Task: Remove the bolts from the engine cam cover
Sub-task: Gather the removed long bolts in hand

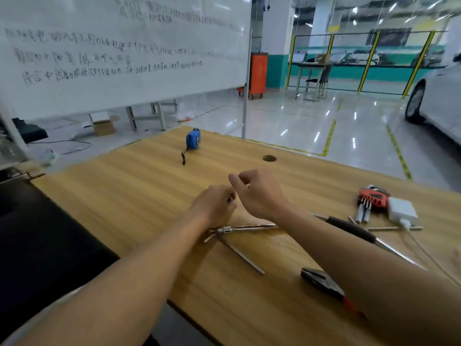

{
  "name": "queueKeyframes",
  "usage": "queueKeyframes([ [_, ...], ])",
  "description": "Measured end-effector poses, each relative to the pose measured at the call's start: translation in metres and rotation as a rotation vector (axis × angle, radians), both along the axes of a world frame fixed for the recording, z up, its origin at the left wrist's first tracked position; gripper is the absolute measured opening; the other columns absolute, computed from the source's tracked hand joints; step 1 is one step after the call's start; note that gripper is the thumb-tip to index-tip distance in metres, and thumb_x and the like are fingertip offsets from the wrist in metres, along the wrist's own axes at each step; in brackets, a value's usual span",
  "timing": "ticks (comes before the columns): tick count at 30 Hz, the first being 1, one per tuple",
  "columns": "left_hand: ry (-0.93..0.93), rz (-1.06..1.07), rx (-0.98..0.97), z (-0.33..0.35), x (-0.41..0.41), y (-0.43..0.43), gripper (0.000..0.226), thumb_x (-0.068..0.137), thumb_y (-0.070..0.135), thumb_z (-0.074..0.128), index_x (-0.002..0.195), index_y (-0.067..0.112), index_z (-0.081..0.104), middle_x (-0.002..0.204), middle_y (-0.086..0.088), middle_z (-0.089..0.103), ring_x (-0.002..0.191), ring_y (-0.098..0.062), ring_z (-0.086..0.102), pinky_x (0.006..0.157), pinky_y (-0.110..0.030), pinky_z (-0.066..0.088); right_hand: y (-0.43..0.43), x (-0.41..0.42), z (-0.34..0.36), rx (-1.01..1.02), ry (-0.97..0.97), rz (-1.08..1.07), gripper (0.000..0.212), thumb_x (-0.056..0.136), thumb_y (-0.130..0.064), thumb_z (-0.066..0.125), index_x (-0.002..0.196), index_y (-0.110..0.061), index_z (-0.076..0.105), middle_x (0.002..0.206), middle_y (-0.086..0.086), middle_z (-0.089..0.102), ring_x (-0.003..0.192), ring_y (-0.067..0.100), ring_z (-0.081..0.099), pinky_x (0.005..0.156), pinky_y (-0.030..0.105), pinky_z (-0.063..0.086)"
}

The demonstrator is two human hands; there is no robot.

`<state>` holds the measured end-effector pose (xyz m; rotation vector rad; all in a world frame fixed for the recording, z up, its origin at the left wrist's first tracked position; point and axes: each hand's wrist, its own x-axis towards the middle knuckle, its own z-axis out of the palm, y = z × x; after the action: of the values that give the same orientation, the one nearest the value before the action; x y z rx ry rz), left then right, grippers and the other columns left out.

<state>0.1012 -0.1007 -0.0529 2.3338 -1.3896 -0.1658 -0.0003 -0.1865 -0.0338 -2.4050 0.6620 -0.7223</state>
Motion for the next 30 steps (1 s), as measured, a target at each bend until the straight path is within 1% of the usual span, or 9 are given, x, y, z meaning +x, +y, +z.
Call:
queueKeyframes([
  [4, 0.007, -0.199, -0.046, -0.014, -0.023, -0.005, 0.018, 0.096, 0.023, 0.046, 0.105, 0.013, 0.059, 0.108, -0.011, 0.064, 0.097, -0.028, 0.057, 0.083, -0.047, 0.052, -0.006, 0.0, -0.003, -0.065, -0.018, 0.0, 0.047, 0.098, -0.044, 0.047, 0.068, -0.014, 0.068, 0.065, 0.0, 0.07, 0.066, 0.014, 0.065, 0.061, 0.034, 0.049],
  [7, -0.18, -0.122, 0.182, -0.019, -0.044, -0.014, 0.046, 0.1, 0.033, 0.037, 0.141, 0.012, 0.037, 0.139, -0.012, 0.043, 0.122, -0.031, 0.04, 0.102, -0.047, 0.039, -0.003, -0.007, 0.004, -0.017, -0.024, -0.04, 0.05, 0.1, -0.041, 0.046, 0.076, -0.003, 0.069, 0.075, 0.011, 0.072, 0.075, 0.026, 0.067, 0.072, 0.043, 0.053],
  [11, -0.166, -0.092, 0.254, -0.01, -0.058, -0.014, 0.067, 0.092, 0.03, 0.049, 0.149, 0.013, 0.019, 0.146, -0.016, 0.03, 0.128, -0.036, 0.034, 0.106, -0.05, 0.034, 0.023, -0.04, 0.015, -0.035, -0.061, -0.042, 0.046, 0.1, -0.045, 0.044, 0.075, -0.014, 0.068, 0.072, 0.002, 0.069, 0.072, 0.018, 0.063, 0.07, 0.039, 0.05],
  [14, -0.097, -0.116, 0.281, -0.013, -0.066, -0.012, 0.07, 0.091, 0.037, 0.057, 0.148, 0.014, 0.024, 0.147, -0.014, 0.034, 0.131, -0.033, 0.037, 0.11, -0.048, 0.034, 0.051, -0.077, 0.01, -0.178, -0.039, 0.003, 0.049, 0.095, -0.054, 0.032, 0.103, -0.025, 0.071, 0.103, -0.008, 0.071, 0.1, 0.01, 0.06, 0.086, 0.03, 0.045],
  [17, 0.358, -0.071, 0.189, -0.013, -0.074, -0.009, 0.066, 0.095, 0.031, 0.056, 0.149, 0.009, 0.027, 0.148, -0.018, 0.041, 0.137, -0.038, 0.037, 0.113, -0.052, 0.032, 0.056, -0.093, -0.003, -0.16, 0.036, -0.006, 0.05, 0.097, -0.051, 0.029, 0.122, -0.024, 0.064, 0.12, -0.006, 0.064, 0.114, 0.011, 0.053, 0.096, 0.03, 0.041],
  [20, 0.888, -0.013, -0.059, 0.005, -0.072, 0.002, 0.066, 0.096, 0.025, 0.053, 0.154, 0.025, 0.022, 0.149, -0.02, 0.043, 0.137, -0.041, 0.039, 0.112, -0.055, 0.035, 0.037, -0.088, -0.001, 0.166, -0.118, -0.06, 0.037, 0.105, -0.039, 0.034, 0.126, -0.022, 0.06, 0.12, -0.005, 0.064, 0.111, 0.009, 0.055, 0.097, 0.034, 0.045],
  [23, 1.007, 0.081, -0.149, 0.018, -0.063, 0.013, 0.057, 0.101, 0.016, 0.045, 0.154, 0.025, 0.027, 0.155, -0.009, 0.038, 0.137, -0.023, 0.038, 0.114, -0.041, 0.031, 0.015, -0.077, 0.003, 0.404, -0.208, -0.067, 0.039, 0.106, -0.04, 0.029, 0.12, -0.023, 0.061, 0.11, -0.007, 0.067, 0.105, 0.006, 0.059, 0.087, 0.029, 0.046],
  [27, 1.151, 0.159, -0.268, 0.017, -0.063, 0.027, 0.042, 0.101, 0.009, 0.044, 0.143, 0.014, 0.046, 0.139, -0.011, 0.053, 0.12, -0.019, 0.052, 0.104, -0.033, 0.045, 0.006, -0.069, -0.005, 0.457, 0.012, 0.017, 0.049, 0.106, -0.044, 0.027, 0.111, -0.018, 0.068, 0.108, -0.003, 0.07, 0.106, 0.01, 0.061, 0.081, 0.022, 0.044],
  [30, 1.047, 0.227, -0.28, 0.027, -0.064, 0.047, 0.032, 0.101, 0.011, 0.045, 0.13, 0.014, 0.057, 0.126, -0.008, 0.06, 0.108, -0.018, 0.057, 0.096, -0.033, 0.05, 0.017, -0.063, 0.001, 0.457, 0.071, 0.005, 0.052, 0.106, -0.046, 0.029, 0.1, -0.016, 0.071, 0.103, 0.003, 0.071, 0.102, 0.018, 0.064, 0.083, 0.029, 0.047],
])
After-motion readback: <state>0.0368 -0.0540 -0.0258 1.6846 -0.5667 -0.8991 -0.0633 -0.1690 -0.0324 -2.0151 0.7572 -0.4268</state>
